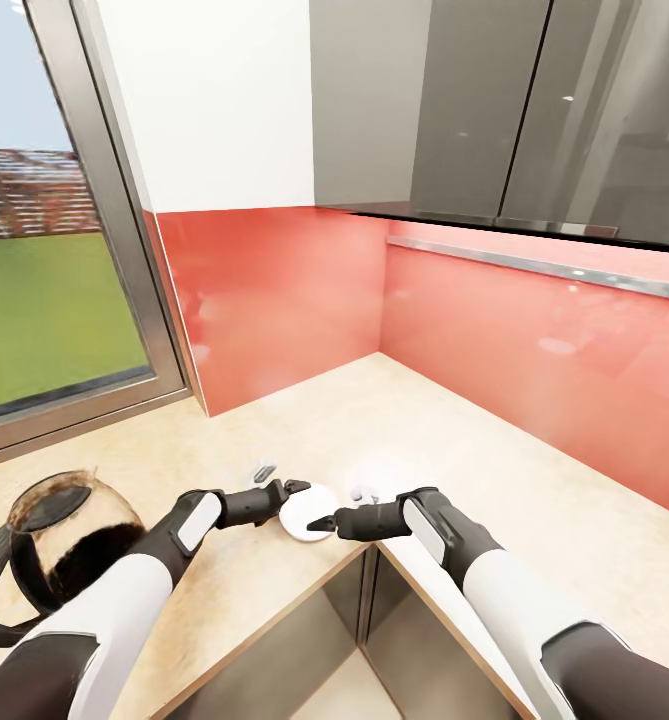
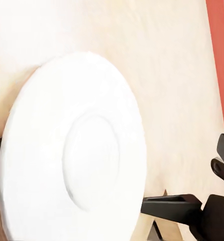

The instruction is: Set up a coffee station on the kitchen countertop: keep the coffee maker on the countertop, move the bottle of coffee from the kitchen shelf to the counter next to the coffee maker, place a paper coffee filter on top of the coffee maker, put the saucer next to the coffee maker with the coffee cup on the saucer, and place the electric kettle next to the coffee maker.

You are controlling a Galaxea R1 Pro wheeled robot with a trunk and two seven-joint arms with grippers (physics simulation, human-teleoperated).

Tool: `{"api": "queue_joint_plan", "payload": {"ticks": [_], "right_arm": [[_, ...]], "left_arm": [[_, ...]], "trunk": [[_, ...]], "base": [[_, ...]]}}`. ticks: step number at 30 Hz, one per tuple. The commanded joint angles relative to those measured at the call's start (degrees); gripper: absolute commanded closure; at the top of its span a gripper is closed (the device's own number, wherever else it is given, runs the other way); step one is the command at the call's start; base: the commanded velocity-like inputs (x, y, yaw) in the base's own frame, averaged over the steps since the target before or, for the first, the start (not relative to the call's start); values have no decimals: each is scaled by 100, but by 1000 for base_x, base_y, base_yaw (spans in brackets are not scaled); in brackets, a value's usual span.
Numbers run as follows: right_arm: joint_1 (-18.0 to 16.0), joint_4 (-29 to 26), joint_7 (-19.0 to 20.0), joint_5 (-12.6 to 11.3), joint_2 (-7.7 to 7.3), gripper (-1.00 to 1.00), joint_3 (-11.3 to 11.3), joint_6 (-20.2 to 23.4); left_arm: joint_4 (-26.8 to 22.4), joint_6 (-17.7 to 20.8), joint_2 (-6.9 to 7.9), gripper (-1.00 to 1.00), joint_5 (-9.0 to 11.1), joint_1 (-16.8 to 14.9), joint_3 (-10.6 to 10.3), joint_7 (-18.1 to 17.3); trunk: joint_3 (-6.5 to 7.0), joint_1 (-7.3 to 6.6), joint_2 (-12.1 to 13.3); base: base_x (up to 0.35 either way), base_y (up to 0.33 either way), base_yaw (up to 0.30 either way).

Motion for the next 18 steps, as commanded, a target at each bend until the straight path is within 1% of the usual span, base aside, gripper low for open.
{"api": "queue_joint_plan", "payload": {"ticks": [1, 5, 9, 10, 18], "right_arm": [[-6, -2, 2, -19, -2, -100, 14, 25], [-6, -2, 4, -19, -2, -100, 14, 23], [-6, -2, 5, -19, -2, -100, 14, 24], [-6, -2, 4, -19, -2, -100, 14, 26], [-6, 0, 1, -19, -2, -100, 14, 26]], "left_arm": [[3, 28, -22, -100, -15, -2, -26, 15], [-3, 28, -69, -100, -15, -2, -26, 14], [-1, 36, -71, -100, -15, -2, -23, 16], [-3, 36, -69, 100, -15, -2, -20, 20], [-30, 28, -52, 100, -7, -2, -18, 15]], "trunk": [[-14, 4, -11], [-14, 4, -11], [-14, 4, -11], [-14, 4, -11], [-14, 4, -11]], "base": [[0, 0, 0], [0, 0, 0], [0, 0, 0], [0, 0, 0], [0, 0, 0]]}}
